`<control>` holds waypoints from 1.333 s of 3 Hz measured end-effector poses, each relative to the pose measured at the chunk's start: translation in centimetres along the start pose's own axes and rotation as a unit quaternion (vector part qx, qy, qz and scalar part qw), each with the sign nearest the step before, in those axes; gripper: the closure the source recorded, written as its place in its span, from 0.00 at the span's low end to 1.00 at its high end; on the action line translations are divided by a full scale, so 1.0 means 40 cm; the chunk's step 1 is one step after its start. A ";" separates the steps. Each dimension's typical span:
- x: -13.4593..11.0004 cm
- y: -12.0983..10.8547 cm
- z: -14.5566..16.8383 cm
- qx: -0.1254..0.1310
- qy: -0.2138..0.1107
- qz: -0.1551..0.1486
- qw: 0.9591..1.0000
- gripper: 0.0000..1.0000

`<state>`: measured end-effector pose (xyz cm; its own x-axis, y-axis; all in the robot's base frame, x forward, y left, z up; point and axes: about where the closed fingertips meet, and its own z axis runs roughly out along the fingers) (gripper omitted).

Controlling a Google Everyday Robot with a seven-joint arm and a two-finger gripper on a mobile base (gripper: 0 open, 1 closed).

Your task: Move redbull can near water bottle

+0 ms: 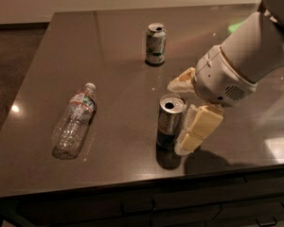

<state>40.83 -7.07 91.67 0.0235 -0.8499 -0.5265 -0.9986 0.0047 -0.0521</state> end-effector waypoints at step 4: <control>-0.170 -0.076 0.007 0.004 -0.070 -0.012 0.997 1.00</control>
Offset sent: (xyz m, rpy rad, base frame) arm 0.0158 0.0134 0.0092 0.0834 0.0059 -0.0180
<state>43.73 -1.14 95.16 0.0551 -0.7684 -0.6376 -0.9972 -0.0106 -0.0735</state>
